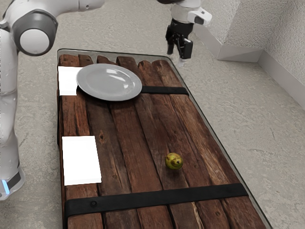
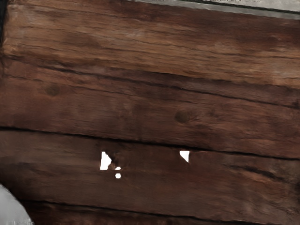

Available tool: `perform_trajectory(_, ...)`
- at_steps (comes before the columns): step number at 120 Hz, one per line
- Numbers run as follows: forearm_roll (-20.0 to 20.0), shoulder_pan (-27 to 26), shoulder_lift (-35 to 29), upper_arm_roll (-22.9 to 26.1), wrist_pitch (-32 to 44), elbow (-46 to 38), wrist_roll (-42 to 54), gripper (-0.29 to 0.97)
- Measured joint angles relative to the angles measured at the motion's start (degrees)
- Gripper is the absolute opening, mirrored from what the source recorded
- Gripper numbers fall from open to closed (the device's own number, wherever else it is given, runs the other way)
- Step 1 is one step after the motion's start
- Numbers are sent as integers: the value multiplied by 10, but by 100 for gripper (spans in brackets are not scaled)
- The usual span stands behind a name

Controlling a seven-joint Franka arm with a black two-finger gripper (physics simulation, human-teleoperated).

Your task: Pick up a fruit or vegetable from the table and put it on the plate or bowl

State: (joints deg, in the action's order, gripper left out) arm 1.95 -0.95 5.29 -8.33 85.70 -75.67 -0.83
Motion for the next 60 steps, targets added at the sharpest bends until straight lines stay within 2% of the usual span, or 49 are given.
perform_trajectory(10, 2, 18, 1, -3, -9, 4, -3, 68)
perform_trajectory(24, 4, 7, 2, -2, -16, 5, -6, 68)
perform_trajectory(36, 5, -1, 8, 4, -16, 41, -2, 68)
perform_trajectory(60, 5, -27, 74, 34, 27, 43, 149, 68)
